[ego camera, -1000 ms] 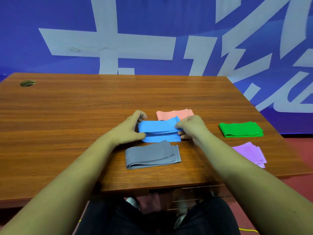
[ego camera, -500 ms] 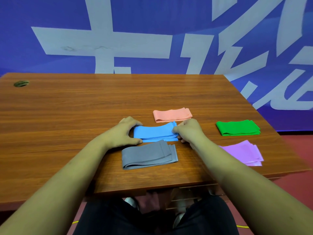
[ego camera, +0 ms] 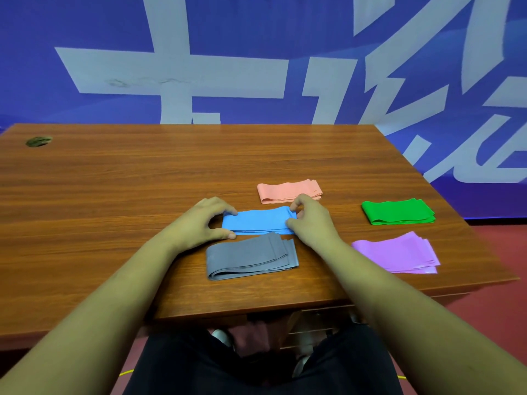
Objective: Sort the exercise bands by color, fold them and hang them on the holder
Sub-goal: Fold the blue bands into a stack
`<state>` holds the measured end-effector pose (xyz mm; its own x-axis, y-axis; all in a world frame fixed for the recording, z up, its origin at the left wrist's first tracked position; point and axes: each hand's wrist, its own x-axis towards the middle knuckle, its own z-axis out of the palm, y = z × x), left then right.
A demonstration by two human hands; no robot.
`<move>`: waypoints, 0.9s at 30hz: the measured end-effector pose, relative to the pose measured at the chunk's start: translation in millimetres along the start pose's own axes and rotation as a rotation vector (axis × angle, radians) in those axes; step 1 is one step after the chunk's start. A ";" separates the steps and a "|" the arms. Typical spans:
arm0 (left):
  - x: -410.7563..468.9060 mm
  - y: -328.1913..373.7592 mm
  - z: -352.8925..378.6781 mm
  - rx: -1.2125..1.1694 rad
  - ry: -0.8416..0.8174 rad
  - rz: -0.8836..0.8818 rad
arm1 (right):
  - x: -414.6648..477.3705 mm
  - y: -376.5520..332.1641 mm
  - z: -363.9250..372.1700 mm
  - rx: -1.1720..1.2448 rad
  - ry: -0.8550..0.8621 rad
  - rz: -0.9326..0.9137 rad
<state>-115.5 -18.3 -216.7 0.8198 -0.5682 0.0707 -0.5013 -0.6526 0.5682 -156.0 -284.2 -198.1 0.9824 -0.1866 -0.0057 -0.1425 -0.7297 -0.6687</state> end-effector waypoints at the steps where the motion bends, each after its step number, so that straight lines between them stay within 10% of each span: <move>1: -0.8 0.4 -0.6 -0.001 -0.019 -0.017 | -0.7 -0.3 0.7 -0.028 -0.003 -0.018; 12: -1.2 49.0 -28.7 -0.027 0.219 -0.106 | -1.5 -18.8 -50.6 -0.069 0.075 -0.091; 27: 127.9 -2.2 -0.3 -0.106 0.047 -0.229 | 122.2 -16.4 -20.6 -0.194 -0.224 -0.287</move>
<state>-9.4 -89.4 -208.6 0.9217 -0.3865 -0.0332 -0.2716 -0.7042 0.6560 -36.0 -308.5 -172.5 0.9844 0.1752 -0.0153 0.1426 -0.8457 -0.5142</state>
